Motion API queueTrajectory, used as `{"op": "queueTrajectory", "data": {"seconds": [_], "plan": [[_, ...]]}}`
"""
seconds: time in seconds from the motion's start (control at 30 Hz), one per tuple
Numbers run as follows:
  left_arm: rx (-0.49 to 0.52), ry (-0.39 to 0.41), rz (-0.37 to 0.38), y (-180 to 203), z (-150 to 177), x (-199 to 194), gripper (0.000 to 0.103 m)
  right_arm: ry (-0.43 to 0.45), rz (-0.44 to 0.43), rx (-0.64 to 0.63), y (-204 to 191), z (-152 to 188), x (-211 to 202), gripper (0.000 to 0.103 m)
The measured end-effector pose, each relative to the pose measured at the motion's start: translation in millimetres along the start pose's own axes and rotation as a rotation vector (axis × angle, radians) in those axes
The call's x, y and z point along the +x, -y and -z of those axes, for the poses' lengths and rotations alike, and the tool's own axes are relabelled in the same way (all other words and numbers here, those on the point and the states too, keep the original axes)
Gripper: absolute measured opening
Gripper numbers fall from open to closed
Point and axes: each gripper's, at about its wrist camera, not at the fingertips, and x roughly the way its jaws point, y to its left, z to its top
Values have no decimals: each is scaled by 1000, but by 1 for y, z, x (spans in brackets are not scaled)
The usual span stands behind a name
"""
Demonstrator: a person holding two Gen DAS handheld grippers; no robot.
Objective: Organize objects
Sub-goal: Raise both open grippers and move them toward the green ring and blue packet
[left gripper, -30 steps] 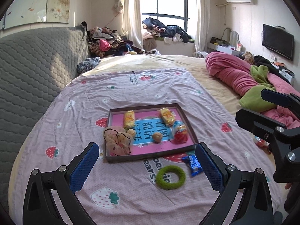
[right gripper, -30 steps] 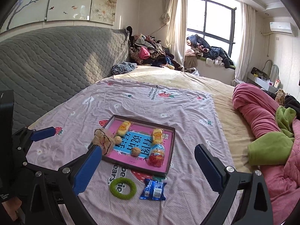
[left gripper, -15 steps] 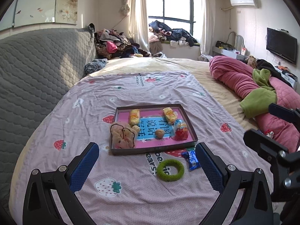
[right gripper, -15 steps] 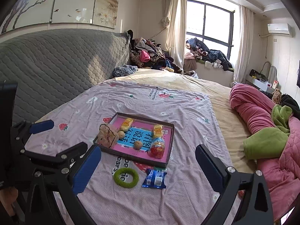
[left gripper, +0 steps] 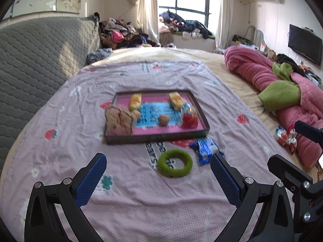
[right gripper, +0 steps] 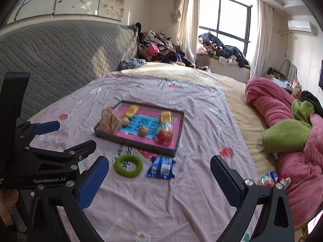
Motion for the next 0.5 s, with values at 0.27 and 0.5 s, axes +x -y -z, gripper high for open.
{"op": "queueTrajectory", "data": {"seconds": [0.27, 0.5], "plan": [[24, -66, -24, 7, 19, 40, 102, -51, 1, 8, 9, 22, 32, 102], [34, -109, -50, 2, 25, 73, 102, -88, 3, 15, 14, 30, 65, 102]]}}
